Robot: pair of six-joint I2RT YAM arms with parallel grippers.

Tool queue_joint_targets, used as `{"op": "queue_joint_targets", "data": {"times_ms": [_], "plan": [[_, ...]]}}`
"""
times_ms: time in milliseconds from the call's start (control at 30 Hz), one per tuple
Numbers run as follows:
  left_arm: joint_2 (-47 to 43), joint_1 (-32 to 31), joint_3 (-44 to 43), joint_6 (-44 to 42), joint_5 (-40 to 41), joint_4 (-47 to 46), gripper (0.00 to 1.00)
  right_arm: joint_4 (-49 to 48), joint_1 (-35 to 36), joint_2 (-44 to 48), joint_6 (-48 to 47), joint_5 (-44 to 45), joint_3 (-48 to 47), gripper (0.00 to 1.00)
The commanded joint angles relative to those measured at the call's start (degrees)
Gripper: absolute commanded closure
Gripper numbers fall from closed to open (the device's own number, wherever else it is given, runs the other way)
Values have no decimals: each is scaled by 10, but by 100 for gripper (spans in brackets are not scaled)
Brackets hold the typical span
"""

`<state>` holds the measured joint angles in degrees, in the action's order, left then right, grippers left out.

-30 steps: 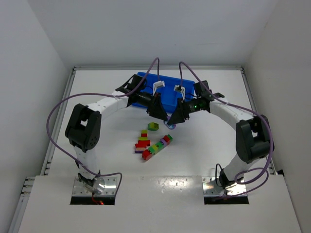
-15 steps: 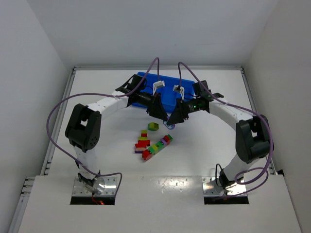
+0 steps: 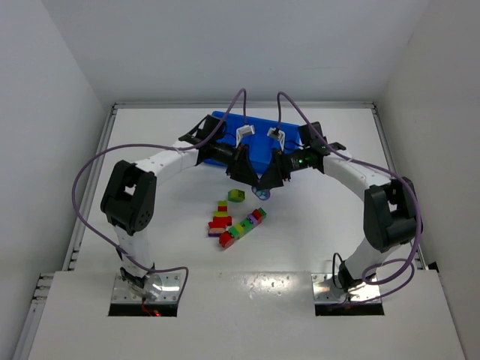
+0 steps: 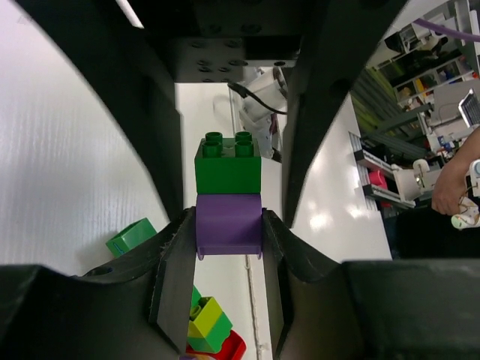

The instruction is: Sort the legos into containers by color

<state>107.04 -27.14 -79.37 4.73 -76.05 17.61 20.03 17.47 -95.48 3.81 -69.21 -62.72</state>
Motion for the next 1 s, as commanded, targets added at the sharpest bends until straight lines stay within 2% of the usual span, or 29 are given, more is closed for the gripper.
{"op": "queue_joint_targets", "data": {"times_ms": [0,200,333,633,833,933,967], "plan": [[-19,-3,-6,-30,-23,-7,100,-32,-8,6,28,-25,-29,37],[-25,9,5,-35,-28,-2,100,-32,-33,20,34,-36,-7,35],[-25,9,5,-35,-28,-2,100,-32,-49,25,34,-54,6,48],[-25,14,5,-35,-28,-2,100,-26,-60,25,34,-65,11,53],[-25,19,5,-35,-23,-2,100,-10,-50,31,39,-76,22,48],[-25,24,5,-40,-23,-2,100,-16,-50,31,39,-76,34,58],[-25,24,5,-40,-23,-2,100,-21,-50,31,39,-76,34,64]]}}
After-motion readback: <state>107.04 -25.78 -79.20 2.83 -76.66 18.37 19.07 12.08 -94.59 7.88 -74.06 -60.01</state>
